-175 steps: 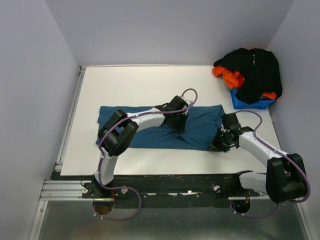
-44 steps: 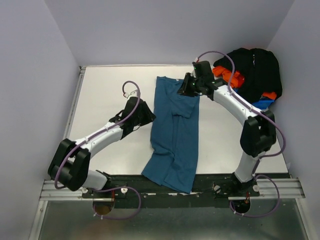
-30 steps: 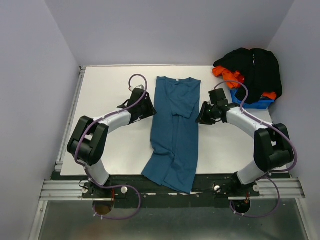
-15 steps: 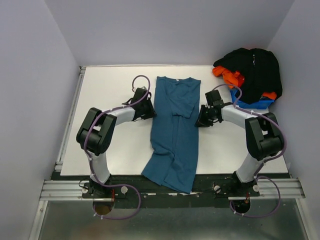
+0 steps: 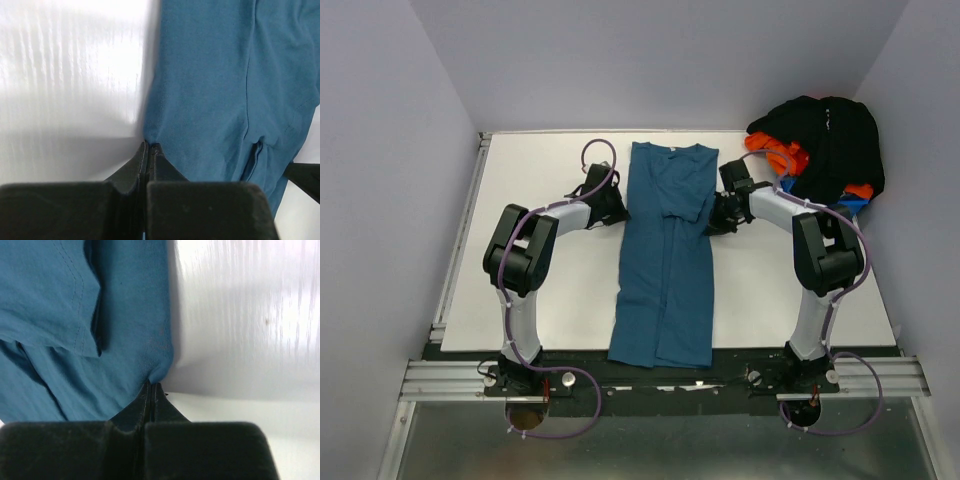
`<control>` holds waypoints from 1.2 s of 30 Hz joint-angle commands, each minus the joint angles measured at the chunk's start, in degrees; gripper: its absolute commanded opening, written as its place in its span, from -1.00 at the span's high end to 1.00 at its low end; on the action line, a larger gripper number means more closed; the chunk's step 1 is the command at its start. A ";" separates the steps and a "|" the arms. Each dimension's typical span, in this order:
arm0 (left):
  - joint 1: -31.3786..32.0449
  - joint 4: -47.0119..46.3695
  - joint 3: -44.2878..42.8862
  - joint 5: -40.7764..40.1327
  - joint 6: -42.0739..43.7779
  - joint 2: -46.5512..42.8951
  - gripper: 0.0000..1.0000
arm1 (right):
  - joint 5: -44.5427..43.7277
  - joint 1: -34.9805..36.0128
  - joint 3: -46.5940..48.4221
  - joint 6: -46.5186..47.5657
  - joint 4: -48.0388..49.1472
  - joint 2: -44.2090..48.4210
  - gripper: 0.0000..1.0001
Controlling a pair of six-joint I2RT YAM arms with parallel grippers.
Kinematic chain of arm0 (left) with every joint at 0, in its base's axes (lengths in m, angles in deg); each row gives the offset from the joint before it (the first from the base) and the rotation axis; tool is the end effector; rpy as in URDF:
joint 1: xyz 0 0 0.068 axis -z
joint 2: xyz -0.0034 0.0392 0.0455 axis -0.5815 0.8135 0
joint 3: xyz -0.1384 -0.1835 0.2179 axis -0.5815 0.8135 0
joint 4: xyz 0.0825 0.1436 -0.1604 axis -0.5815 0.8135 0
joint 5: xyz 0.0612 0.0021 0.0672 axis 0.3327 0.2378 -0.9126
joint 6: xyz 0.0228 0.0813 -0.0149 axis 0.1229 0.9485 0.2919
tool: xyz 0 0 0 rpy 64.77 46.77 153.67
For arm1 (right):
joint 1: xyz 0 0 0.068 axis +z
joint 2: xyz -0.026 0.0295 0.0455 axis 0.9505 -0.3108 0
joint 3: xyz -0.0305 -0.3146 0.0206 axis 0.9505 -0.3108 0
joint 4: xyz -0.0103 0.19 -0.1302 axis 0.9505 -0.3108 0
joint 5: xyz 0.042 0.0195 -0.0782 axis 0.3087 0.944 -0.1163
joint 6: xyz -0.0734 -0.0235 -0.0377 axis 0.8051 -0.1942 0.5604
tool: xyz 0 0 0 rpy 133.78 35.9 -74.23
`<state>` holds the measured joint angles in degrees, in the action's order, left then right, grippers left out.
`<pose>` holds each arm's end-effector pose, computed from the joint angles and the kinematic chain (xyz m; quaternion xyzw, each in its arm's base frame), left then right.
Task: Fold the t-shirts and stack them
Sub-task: Rotate the tshirt 90 degrees
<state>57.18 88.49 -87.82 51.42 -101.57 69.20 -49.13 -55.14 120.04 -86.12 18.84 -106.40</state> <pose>0.4092 -0.1721 0.1852 -0.1551 0.9118 -0.2506 0.2860 0.3756 0.1221 0.1846 0.1247 0.9652 0.1440 0.1789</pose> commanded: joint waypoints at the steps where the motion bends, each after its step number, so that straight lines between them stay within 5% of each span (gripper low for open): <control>1: -1.85 1.60 -2.40 -1.80 -1.05 3.31 1.00 | -2.83 -0.58 8.13 -0.16 -4.23 -5.35 0.99; 16: -6.33 3.54 -14.26 0.13 -2.46 13.33 1.00 | -1.16 -1.55 26.87 -1.22 -10.12 -17.23 0.99; 19: -6.51 3.27 -13.92 0.75 -2.29 13.08 1.00 | -1.08 -1.64 26.78 -1.31 -10.65 -17.14 0.69; 25: -6.51 -3.50 -5.93 2.51 -1.76 6.41 0.09 | 0.59 -1.64 19.59 -0.87 -7.58 -10.65 0.36; 31: -6.34 -5.25 1.45 4.09 -1.50 -0.89 -0.21 | 1.73 -1.02 5.98 0.19 -4.33 -1.07 0.33; 36: -3.88 -6.48 17.07 4.00 -0.09 -10.64 -0.22 | 3.75 1.78 -12.04 0.19 0.94 9.73 0.33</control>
<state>51.50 81.63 -81.39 54.44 -103.45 65.55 -48.03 -55.84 118.40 -86.49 16.15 -103.34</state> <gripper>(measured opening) 0.608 0.334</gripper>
